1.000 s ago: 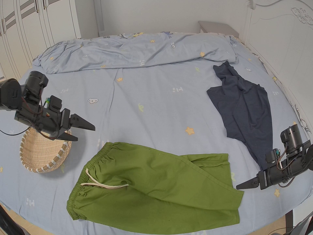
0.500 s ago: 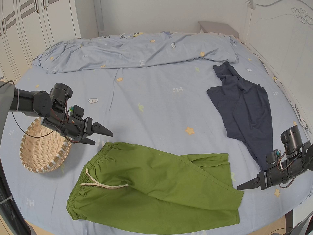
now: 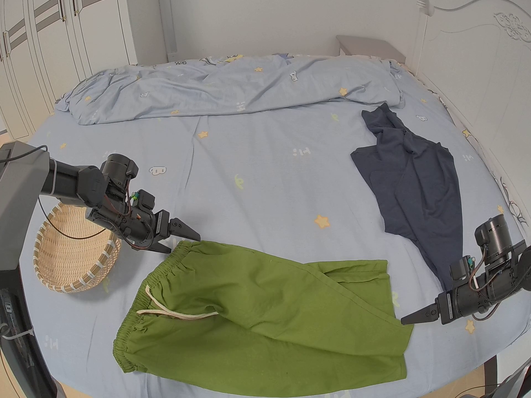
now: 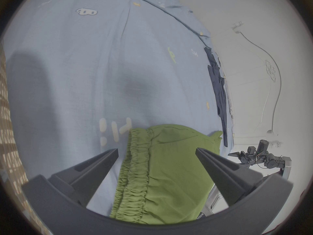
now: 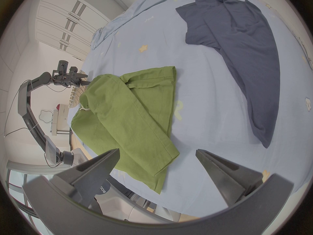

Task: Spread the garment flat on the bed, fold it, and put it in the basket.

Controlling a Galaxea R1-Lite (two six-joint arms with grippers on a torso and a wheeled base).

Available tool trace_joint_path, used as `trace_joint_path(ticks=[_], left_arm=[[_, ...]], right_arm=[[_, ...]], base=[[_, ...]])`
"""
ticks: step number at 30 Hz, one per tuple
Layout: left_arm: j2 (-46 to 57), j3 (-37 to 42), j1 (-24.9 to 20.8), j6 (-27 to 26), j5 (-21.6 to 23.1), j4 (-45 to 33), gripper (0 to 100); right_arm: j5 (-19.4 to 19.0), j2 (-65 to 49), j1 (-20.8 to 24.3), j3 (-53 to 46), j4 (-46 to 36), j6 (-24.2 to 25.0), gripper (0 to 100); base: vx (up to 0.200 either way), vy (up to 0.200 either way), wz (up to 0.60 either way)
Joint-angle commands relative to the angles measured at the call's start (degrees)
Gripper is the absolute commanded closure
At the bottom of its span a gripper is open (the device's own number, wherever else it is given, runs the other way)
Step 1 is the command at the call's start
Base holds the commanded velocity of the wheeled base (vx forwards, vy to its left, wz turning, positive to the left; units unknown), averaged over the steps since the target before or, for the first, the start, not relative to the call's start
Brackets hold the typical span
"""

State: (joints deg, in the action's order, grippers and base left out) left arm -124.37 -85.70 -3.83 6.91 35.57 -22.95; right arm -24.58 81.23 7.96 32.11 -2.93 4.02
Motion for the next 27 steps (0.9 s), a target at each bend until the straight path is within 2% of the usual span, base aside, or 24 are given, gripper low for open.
trace_joint_path(ticks=[1,10,11,22,27], left_arm=[[-1.67,-0.17,0.05,0.03,-0.06,0.02,0],[-2.11,-0.08,-0.13,0.03,-0.15,0.02,0],[-2.37,-0.08,-0.13,0.03,-0.15,0.02,100],[-2.63,-0.08,0.05,-0.06,-0.94,0.02,100],[1.32,0.71,1.19,0.03,-1.21,0.02,100]], right_arm=[[-0.03,-0.01,0.04,-0.03,-0.06,0.02,0],[-0.03,-0.01,0.04,-0.03,0.03,0.02,0],[-0.03,0.07,0.04,-0.12,0.03,0.02,0],[-0.03,0.07,-0.05,-0.03,0.03,0.02,0],[-0.03,0.07,-0.67,0.06,0.82,0.55,0]], base=[[0.0,0.0,0.0],[0.0,0.0,0.0],[0.0,0.0,0.0],[0.0,0.0,0.0],[0.0,0.0,0.0]])
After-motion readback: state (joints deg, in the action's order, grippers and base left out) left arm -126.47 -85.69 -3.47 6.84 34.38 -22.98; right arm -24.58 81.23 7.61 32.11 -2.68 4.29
